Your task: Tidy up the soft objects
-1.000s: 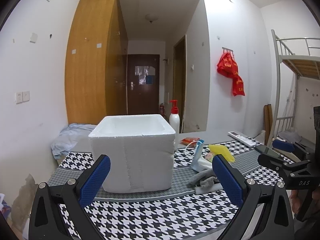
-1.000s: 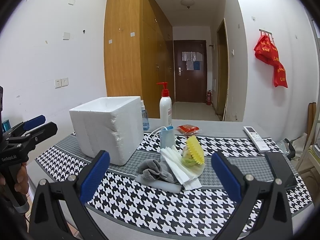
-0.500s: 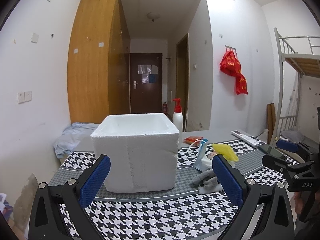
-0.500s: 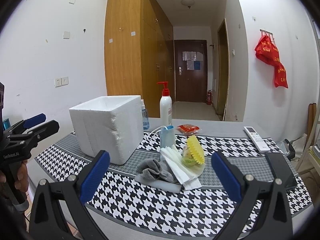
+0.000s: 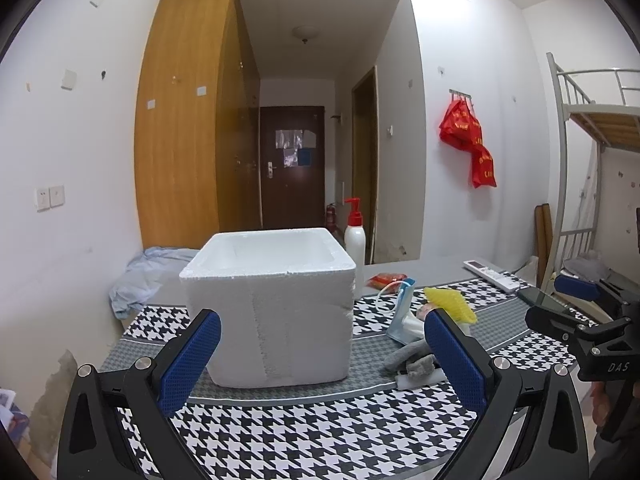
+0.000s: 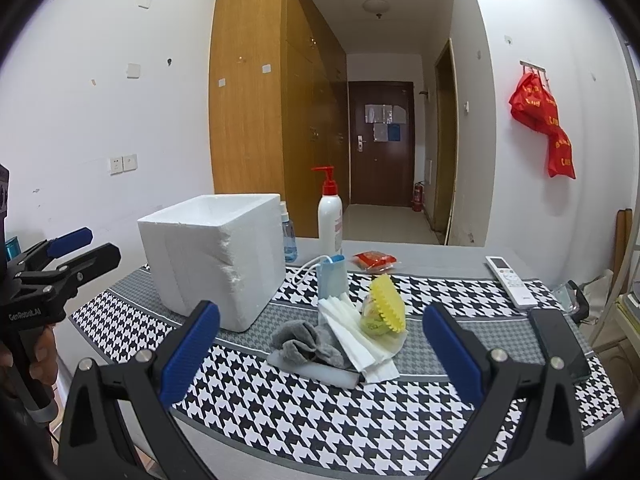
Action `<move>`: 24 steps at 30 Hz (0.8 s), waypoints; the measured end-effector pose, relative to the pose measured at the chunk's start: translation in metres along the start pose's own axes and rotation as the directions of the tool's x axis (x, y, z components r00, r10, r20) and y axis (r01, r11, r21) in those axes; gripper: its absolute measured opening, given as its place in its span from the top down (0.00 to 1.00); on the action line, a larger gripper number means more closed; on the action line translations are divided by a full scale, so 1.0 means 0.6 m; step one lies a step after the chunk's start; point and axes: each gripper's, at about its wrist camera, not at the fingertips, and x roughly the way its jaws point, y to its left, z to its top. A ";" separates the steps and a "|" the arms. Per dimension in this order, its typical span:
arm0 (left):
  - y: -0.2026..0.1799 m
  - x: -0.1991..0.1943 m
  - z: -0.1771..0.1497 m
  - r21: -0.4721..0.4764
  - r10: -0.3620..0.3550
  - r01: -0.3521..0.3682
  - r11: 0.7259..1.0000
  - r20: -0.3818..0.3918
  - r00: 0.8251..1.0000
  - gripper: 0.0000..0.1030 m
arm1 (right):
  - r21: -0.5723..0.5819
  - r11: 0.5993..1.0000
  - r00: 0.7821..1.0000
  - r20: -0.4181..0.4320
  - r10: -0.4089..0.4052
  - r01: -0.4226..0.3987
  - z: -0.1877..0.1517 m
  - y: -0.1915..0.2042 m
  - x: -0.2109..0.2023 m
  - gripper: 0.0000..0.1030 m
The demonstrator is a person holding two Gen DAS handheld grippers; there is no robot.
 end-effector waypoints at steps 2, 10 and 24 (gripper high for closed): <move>-0.001 0.000 0.005 0.005 0.001 -0.001 1.000 -0.003 1.000 0.01 | -0.003 1.000 1.000 -0.001 0.002 -0.002 0.005 -0.001 0.000 0.00; 0.002 0.004 0.021 -0.014 -0.018 0.018 1.000 -0.004 1.000 0.01 | -0.014 1.000 1.000 -0.014 0.017 -0.017 0.027 -0.004 0.009 0.00; -0.028 0.064 0.017 0.015 -0.087 0.089 0.996 -0.082 0.993 0.01 | 0.015 1.000 0.997 -0.075 -0.019 0.021 0.023 -0.039 0.057 0.00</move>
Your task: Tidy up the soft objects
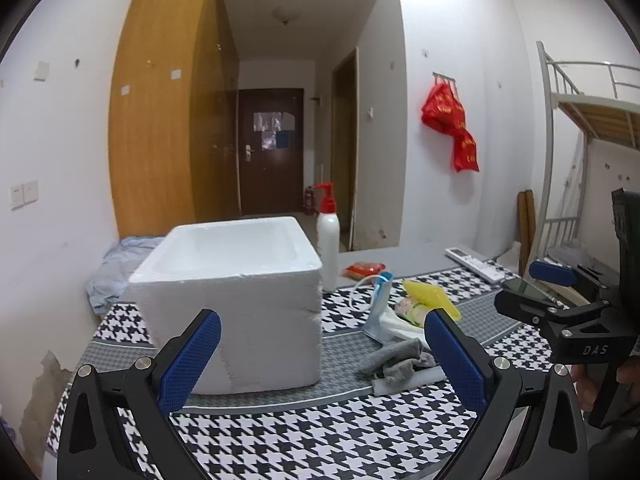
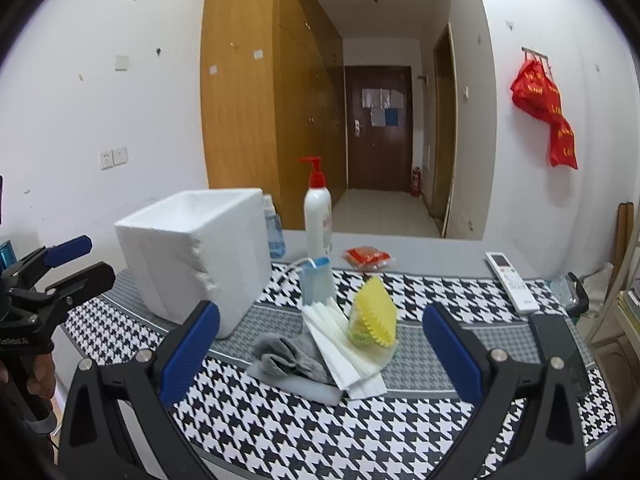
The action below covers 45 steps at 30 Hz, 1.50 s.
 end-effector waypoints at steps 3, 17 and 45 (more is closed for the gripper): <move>-0.008 0.013 -0.004 0.013 -0.020 0.020 1.000 -0.026 0.999 0.01 | 0.005 1.000 1.000 -0.017 -0.002 0.002 -0.004 -0.005 0.005 0.00; -0.043 0.078 -0.021 0.058 -0.100 0.108 0.992 -0.132 0.986 0.01 | 0.051 0.999 0.996 -0.094 -0.002 0.007 -0.032 -0.044 0.041 0.00; -0.102 0.239 -0.058 0.145 -0.162 0.226 0.963 -0.358 0.920 0.15 | 0.035 0.999 0.969 -0.243 0.042 -0.034 -0.081 -0.081 0.123 0.00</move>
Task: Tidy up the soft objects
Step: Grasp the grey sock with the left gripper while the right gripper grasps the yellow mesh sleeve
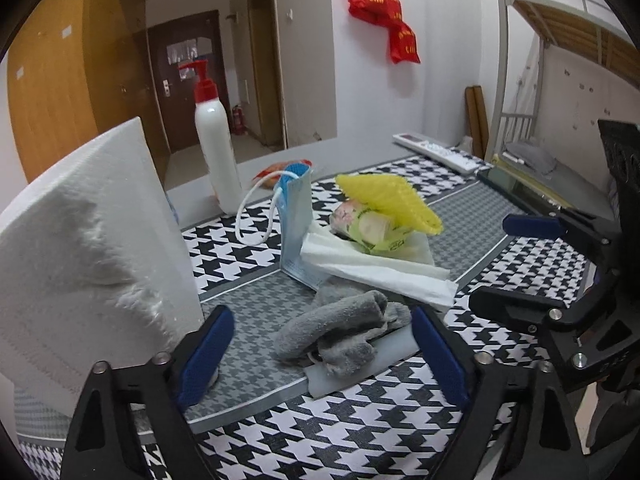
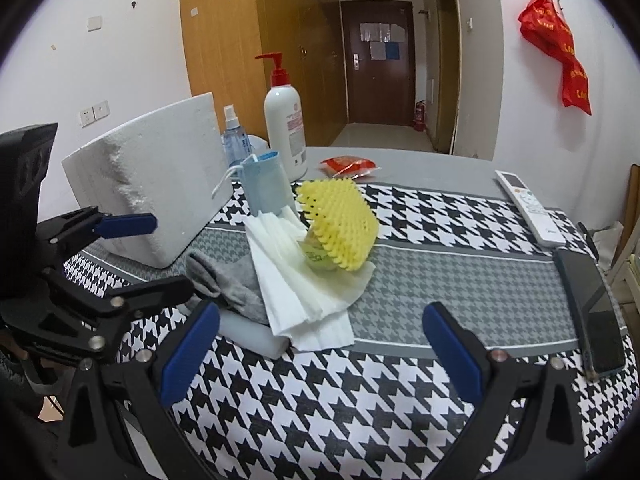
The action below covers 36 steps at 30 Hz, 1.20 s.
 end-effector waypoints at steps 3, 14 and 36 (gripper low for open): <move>0.003 0.011 0.000 -0.006 -0.021 0.021 1.000 -0.017 1.000 0.17 | -0.001 1.000 1.000 -0.015 0.008 -0.008 0.004 0.001 0.010 0.00; -0.001 0.038 -0.006 0.013 -0.081 0.082 0.997 -0.075 0.994 0.36 | -0.021 0.999 0.997 -0.058 0.040 -0.041 0.010 0.005 0.033 0.17; 0.017 0.048 -0.017 -0.014 -0.163 0.163 0.987 -0.080 0.983 0.81 | -0.011 1.000 0.999 -0.043 0.027 -0.027 0.094 -0.012 0.069 0.26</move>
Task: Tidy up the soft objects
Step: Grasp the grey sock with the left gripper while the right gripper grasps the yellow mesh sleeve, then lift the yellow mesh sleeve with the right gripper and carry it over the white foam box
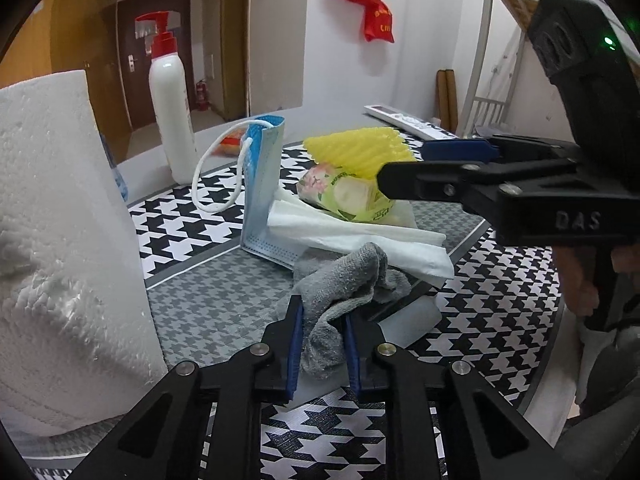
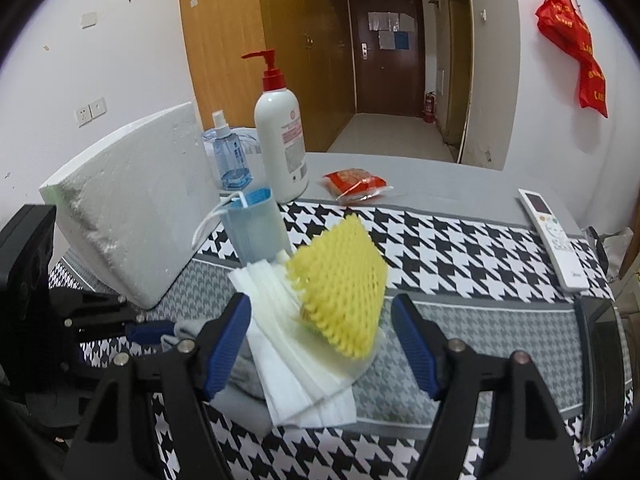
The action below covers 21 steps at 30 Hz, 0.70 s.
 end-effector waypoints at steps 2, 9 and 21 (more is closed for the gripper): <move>0.003 -0.004 -0.001 0.000 -0.009 0.009 1.000 0.010 1.000 0.83 | 0.003 1.000 1.000 -0.002 0.005 -0.005 0.004 -0.001 0.001 0.33; 0.000 -0.021 -0.008 0.012 -0.027 0.026 1.000 0.034 0.999 0.84 | 0.021 1.000 1.000 -0.026 0.004 -0.004 0.009 -0.011 0.010 0.58; -0.002 -0.043 -0.011 -0.003 -0.066 0.066 0.998 0.082 0.994 0.89 | 0.067 0.997 0.999 -0.001 -0.045 0.045 0.005 -0.030 -0.005 0.87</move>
